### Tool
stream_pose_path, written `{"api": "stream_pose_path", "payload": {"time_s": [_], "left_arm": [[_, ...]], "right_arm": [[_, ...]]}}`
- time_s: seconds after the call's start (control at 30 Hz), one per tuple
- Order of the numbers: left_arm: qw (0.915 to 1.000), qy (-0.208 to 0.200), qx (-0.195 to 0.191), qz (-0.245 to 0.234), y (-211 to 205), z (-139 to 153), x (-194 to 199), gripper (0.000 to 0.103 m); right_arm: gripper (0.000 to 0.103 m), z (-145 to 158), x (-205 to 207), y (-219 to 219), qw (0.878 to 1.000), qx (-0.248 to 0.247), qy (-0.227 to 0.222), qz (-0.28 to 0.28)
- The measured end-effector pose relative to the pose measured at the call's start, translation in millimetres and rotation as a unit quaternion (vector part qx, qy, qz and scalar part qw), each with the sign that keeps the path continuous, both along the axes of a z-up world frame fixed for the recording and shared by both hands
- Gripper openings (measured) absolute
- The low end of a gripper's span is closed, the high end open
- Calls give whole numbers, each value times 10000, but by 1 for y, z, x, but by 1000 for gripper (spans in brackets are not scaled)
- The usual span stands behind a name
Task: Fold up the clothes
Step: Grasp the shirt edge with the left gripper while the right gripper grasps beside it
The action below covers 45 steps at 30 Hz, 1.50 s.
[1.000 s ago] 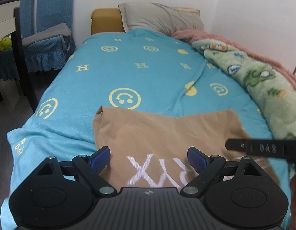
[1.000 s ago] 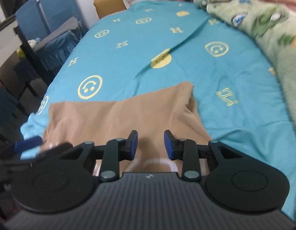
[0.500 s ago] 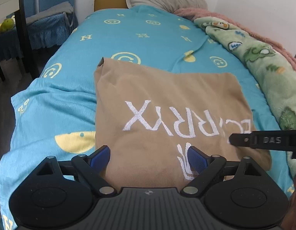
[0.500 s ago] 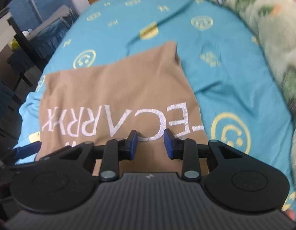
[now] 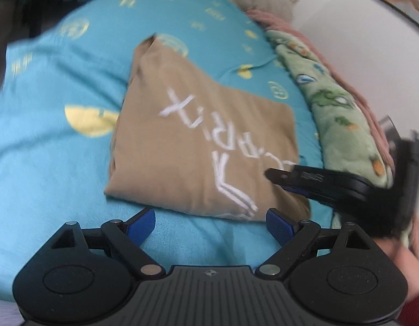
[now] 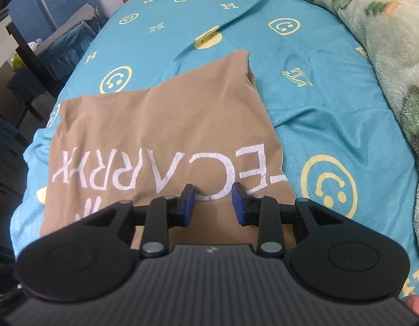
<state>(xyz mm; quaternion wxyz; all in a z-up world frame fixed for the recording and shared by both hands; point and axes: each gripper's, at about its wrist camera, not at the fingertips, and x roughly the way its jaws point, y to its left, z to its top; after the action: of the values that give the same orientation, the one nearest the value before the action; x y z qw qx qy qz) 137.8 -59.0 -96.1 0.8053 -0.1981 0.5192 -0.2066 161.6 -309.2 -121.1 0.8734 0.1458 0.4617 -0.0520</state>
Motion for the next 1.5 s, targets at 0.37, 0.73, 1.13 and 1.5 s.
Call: {"api": "stream_pose_path", "payload": {"time_s": [0.37, 0.73, 1.13, 1.5], "left_arm": [[9867, -27, -1278, 1000, 23, -23, 16, 89], [9639, 839, -1950, 1606, 43, -57, 26, 68], [9741, 540, -1584, 1523, 38, -48, 23, 26], [9639, 124, -2103, 1631, 37, -36, 22, 19]], "right_arm": [[33, 0, -1, -3, 9999, 96, -37, -64], [33, 1, -2, -4, 9999, 113, -58, -105], [57, 5, -8, -19, 9962, 730, -203, -438], [88, 3, -31, -28, 9177, 3927, -215, -551]]}}
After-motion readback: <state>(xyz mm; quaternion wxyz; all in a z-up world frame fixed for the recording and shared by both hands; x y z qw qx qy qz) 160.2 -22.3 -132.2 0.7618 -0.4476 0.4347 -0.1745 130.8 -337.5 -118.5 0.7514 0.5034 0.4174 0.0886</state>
